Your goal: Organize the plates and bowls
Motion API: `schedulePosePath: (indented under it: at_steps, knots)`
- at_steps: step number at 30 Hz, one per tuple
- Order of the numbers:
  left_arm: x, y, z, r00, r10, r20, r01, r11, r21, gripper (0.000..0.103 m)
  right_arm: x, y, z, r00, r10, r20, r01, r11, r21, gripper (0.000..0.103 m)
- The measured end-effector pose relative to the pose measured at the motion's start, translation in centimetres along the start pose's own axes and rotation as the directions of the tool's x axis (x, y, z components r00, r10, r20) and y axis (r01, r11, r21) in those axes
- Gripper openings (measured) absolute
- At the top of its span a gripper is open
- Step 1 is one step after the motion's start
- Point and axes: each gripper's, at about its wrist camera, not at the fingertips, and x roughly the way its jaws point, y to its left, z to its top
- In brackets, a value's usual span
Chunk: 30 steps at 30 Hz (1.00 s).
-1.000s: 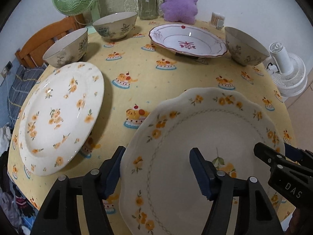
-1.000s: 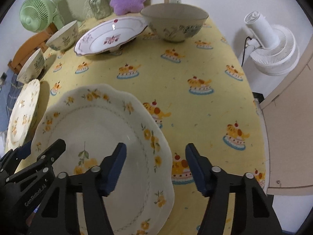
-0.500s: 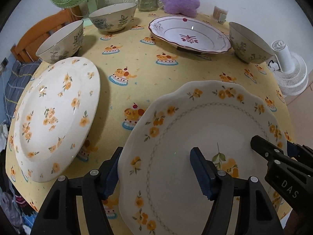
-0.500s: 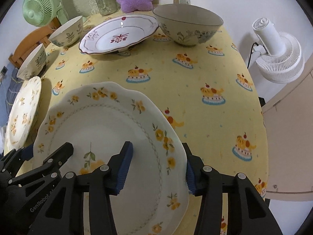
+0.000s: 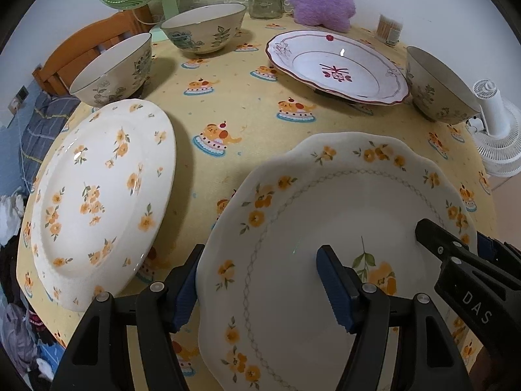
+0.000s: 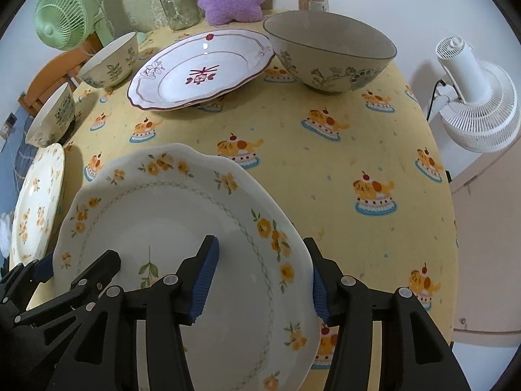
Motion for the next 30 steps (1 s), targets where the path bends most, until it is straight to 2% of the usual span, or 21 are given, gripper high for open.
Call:
schedulePosePath:
  at_steps: [5, 7, 9, 11, 17, 21, 30]
  knots:
    - [-0.3, -0.2, -0.5, 1.000, 0.018, -0.007, -0.018, 1.000, 0.010, 0.072, -0.1, -0.1, -0.2, 1.000, 0.000, 0.010, 0.000, 1.000, 0.002, 0.056]
    - [-0.5, -0.4, -0.7, 1.000, 0.018, -0.016, -0.018, 0.999, 0.031, 0.078, -0.2, -0.1, -0.4, 1.000, -0.016, 0.002, 0.016, 1.000, 0.002, 0.062]
    - [-1.1, -0.6, -1.0, 1.000, 0.013, -0.013, -0.012, 0.999, 0.050, 0.081, -0.6, -0.3, -0.7, 1.000, -0.029, 0.006, 0.029, 0.999, 0.013, 0.076]
    - [-1.6, -0.5, -1.3, 1.000, 0.016, 0.002, -0.016, 0.998, 0.056, 0.086, -1.3, -0.4, -1.0, 0.999, -0.031, 0.019, 0.031, 0.999, 0.020, 0.080]
    - [-2.5, 0.7, -2.0, 1.000, -0.020, 0.022, 0.019, 0.998, 0.052, 0.087, -3.0, 0.1, -1.8, 0.998, -0.048, 0.036, 0.047, 0.998, 0.030, 0.081]
    - [-3.4, 1.9, -2.2, 0.998, -0.048, 0.048, 0.044, 0.996, 0.074, 0.088, -4.5, 1.4, -2.1, 0.994, -0.069, 0.079, 0.066, 0.997, 0.041, 0.081]
    - [-4.6, 7.6, -0.9, 0.990, -0.114, 0.088, 0.099, 0.983, 0.157, 0.088, -6.5, 7.7, -2.4, 0.988, -0.105, 0.111, 0.096, 0.992, 0.086, 0.081]
